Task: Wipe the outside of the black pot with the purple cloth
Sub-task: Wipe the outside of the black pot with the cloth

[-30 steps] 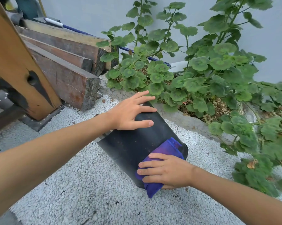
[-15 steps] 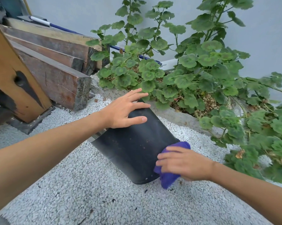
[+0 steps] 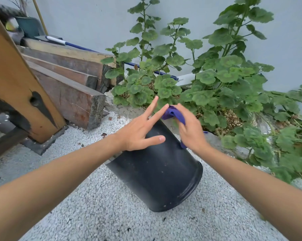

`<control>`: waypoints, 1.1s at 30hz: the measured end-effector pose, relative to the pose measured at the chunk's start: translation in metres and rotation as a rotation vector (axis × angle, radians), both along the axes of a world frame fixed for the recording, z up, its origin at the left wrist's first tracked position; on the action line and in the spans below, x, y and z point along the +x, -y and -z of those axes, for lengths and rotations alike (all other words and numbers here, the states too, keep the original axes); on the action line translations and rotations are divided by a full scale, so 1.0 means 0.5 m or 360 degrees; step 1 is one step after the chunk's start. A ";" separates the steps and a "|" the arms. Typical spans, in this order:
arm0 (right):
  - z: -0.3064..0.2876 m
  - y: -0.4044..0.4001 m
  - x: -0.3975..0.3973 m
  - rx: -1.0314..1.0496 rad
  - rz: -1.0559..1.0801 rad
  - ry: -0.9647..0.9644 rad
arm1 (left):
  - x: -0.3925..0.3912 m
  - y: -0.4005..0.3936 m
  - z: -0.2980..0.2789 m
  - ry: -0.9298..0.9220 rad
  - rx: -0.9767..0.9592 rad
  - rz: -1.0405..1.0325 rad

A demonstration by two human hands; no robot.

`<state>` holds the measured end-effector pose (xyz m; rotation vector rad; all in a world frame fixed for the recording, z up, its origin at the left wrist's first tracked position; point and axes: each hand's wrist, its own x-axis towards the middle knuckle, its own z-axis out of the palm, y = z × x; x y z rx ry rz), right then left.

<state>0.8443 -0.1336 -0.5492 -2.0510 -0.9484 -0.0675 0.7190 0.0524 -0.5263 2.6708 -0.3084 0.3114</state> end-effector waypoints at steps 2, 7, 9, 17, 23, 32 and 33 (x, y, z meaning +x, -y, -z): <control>0.017 -0.033 -0.015 0.0048 -0.0136 -0.0220 | 0.001 0.001 0.001 0.0025 -0.0043 -0.0002; 0.055 -0.034 -0.029 0.0002 -0.0494 -0.0261 | -0.004 -0.009 -0.001 0.0031 -0.0133 -0.0018; 0.067 -0.014 -0.023 -0.0035 -0.0574 -0.0156 | -0.002 -0.011 -0.002 0.0029 -0.0161 -0.0013; 0.140 0.112 -0.023 -0.0406 -0.0806 0.0312 | 0.016 -0.037 0.008 -0.0073 -0.0194 -0.0086; 0.158 0.194 -0.023 -0.0536 -0.0968 0.0531 | 0.026 -0.033 0.003 -0.0189 -0.0083 -0.0128; 0.135 0.272 -0.005 -0.0670 -0.0957 0.0611 | 0.041 0.012 -0.010 -0.0174 0.0218 -0.0094; 0.137 0.273 -0.004 -0.0634 -0.0873 0.0556 | 0.042 0.016 -0.010 -0.0175 0.0238 -0.0094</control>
